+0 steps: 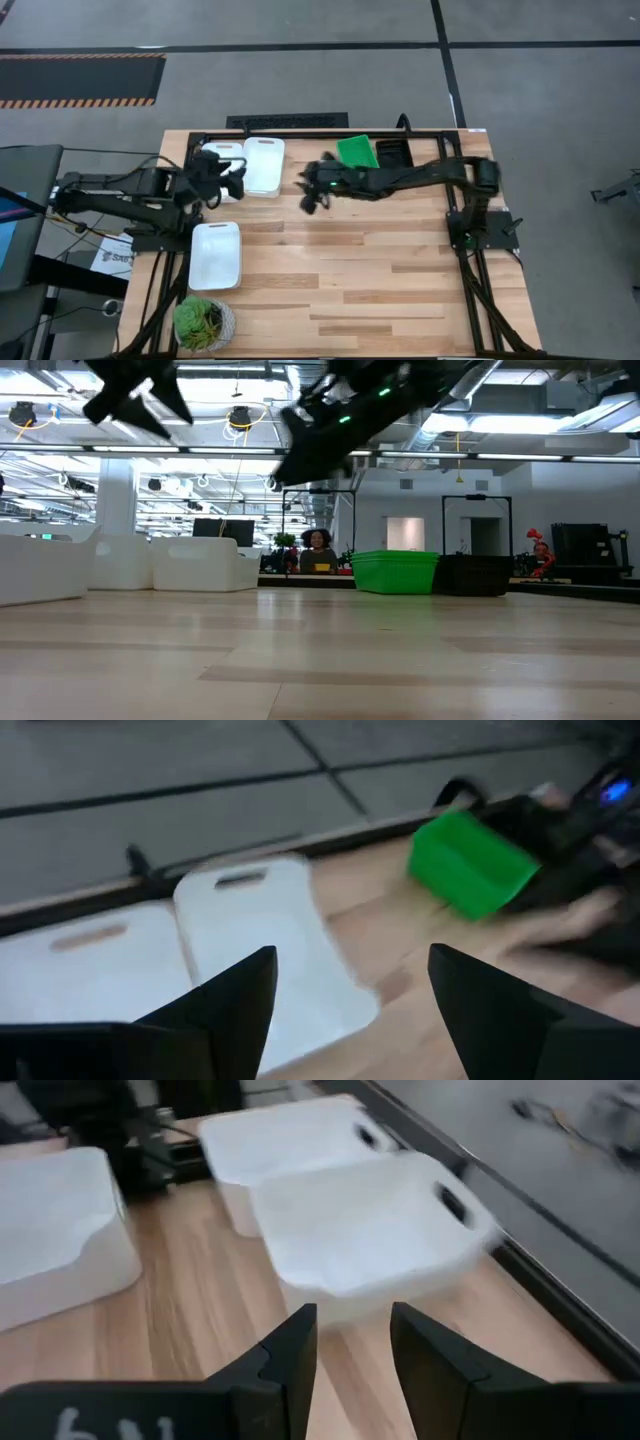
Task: Stack baskets by color
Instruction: Stack the right white bin into the top left white bin
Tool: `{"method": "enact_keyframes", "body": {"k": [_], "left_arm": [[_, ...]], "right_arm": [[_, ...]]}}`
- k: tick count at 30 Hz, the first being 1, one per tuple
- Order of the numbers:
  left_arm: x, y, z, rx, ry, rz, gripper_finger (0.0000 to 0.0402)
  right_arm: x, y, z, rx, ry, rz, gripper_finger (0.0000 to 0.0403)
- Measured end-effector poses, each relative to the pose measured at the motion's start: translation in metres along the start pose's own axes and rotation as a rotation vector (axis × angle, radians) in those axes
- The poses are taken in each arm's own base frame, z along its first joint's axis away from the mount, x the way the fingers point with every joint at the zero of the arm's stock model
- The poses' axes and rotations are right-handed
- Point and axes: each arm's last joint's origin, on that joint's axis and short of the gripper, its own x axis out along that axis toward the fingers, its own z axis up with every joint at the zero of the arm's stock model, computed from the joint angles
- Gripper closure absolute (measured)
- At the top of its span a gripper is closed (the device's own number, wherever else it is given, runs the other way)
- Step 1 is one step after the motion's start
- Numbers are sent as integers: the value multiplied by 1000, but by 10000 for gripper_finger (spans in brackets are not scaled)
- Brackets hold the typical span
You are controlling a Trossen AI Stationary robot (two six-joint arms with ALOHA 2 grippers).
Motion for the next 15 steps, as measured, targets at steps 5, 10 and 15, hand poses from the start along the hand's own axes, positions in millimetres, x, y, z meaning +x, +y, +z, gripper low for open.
{"method": "enact_keyframes", "body": {"k": [5,10,15], "left_arm": [[-20,5,19,-9,-58,-75,152],[-29,13,23,14,-68,-111,152],[-31,17,22,24,-61,-103,152]], "right_arm": [[50,18,10,-160,5,81,249],[86,33,31,-284,28,106,245],[107,38,47,-336,46,164,248]]}}
